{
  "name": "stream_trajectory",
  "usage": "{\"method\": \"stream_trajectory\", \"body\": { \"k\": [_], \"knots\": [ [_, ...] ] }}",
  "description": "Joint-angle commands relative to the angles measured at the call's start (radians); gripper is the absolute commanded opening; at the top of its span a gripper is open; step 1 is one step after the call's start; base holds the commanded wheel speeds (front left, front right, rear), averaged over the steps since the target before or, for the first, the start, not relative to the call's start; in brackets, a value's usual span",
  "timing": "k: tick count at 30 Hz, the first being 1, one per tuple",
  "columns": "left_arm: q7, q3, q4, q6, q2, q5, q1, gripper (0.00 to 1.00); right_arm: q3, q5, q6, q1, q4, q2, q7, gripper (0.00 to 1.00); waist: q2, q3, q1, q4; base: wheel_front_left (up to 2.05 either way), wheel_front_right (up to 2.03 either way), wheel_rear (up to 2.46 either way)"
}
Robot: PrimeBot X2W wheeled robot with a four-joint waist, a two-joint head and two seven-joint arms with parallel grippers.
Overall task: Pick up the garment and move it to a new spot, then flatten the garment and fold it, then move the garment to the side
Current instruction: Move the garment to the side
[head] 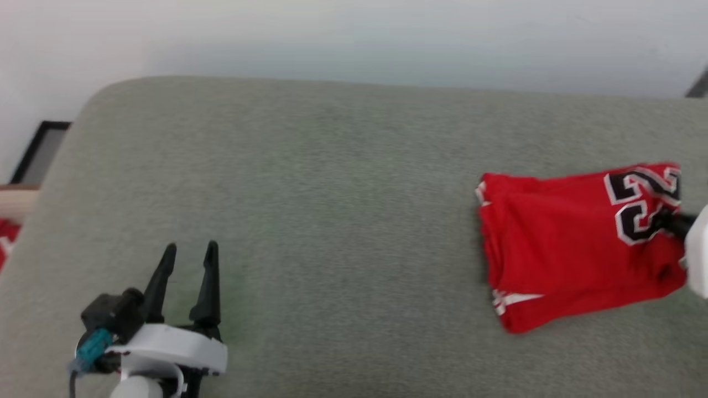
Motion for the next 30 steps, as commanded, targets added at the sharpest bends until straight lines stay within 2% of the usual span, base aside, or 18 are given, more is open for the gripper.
{"method": "stream_trajectory", "body": {
  "k": [1,9,16,24,30],
  "knots": [
    [0.000,-0.005,0.000,-0.007,0.003,0.010,-0.020,1.00,-0.007,-0.005,-0.002,-0.015,-0.012,-0.017,0.001,0.00,0.0000,0.032,0.0000,-0.069,0.00,0.00,0.00],
    [0.000,-0.039,0.008,-0.013,0.015,0.022,-0.103,1.00,-0.005,-0.013,-0.002,-0.080,-0.041,-0.111,-0.029,0.00,0.0000,0.095,0.0000,-0.183,0.00,0.00,0.00],
    [0.000,-0.077,0.023,-0.015,0.032,0.021,-0.176,1.00,0.023,-0.040,-0.002,-0.149,0.003,-0.178,-0.102,0.00,0.0000,0.157,0.0000,-0.256,0.00,0.00,0.00],
    [0.000,-0.130,0.033,-0.016,0.055,0.010,-0.243,1.00,0.078,-0.102,-0.002,-0.224,0.081,-0.220,-0.190,0.00,0.0000,0.219,0.0000,-0.301,0.00,0.00,0.00],
    [0.000,-0.172,0.042,-0.016,0.075,-0.002,-0.295,1.00,0.152,-0.212,-0.002,-0.297,0.158,-0.253,-0.283,0.00,0.0000,0.270,0.0000,-0.311,0.00,0.00,0.00]
  ]
}}
